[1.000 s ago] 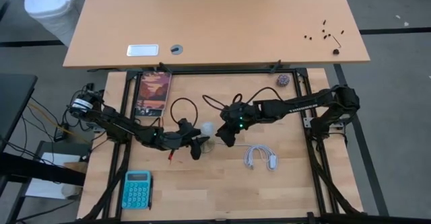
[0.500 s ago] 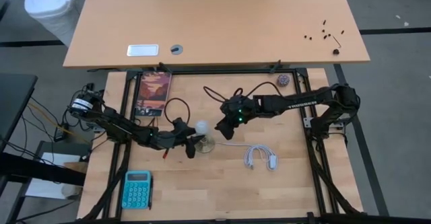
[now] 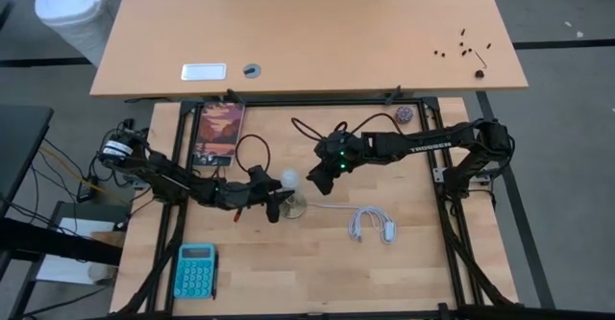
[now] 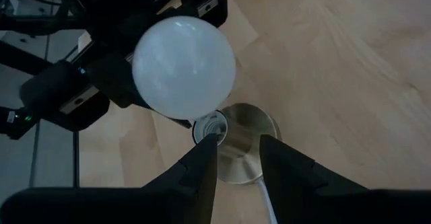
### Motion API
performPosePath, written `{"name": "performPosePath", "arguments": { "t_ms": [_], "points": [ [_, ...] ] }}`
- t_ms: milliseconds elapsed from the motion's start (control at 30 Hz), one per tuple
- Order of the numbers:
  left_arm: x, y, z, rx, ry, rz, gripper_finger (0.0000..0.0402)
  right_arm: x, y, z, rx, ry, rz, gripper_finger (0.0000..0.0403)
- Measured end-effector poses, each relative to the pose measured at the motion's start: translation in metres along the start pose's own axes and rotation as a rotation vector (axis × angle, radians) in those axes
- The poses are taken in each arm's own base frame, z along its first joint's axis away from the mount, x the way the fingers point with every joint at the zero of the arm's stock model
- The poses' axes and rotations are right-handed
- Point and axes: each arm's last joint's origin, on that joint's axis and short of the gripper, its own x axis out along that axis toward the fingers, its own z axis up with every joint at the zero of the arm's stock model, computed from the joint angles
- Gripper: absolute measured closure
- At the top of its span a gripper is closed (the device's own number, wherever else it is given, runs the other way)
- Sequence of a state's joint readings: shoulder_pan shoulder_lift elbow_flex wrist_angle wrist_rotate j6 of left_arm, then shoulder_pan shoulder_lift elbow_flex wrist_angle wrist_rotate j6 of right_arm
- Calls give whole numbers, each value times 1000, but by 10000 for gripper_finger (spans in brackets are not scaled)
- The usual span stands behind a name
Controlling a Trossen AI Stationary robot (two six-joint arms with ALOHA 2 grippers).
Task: Screw lightbulb
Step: Insert the lightbulb into the desk lamp
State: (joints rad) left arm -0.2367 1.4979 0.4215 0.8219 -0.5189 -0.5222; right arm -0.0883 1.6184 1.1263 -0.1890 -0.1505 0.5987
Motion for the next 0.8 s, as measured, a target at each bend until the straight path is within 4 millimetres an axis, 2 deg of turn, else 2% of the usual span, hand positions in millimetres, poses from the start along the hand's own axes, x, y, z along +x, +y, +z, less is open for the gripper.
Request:
{"name": "performPosePath", "arguments": {
  "t_ms": [367, 633, 800],
  "points": [
    [3, 0, 5, 59, 10, -108, 243, 0, 0, -2, -24, 14, -13, 280],
    [3, 0, 5, 207, 2, -111, 243, 1, 4, -6, -63, 39, -2, 280],
    [3, 0, 4, 290, 13, -117, 243, 10, -1, -10, -83, 67, -9, 280]
  ]
}}
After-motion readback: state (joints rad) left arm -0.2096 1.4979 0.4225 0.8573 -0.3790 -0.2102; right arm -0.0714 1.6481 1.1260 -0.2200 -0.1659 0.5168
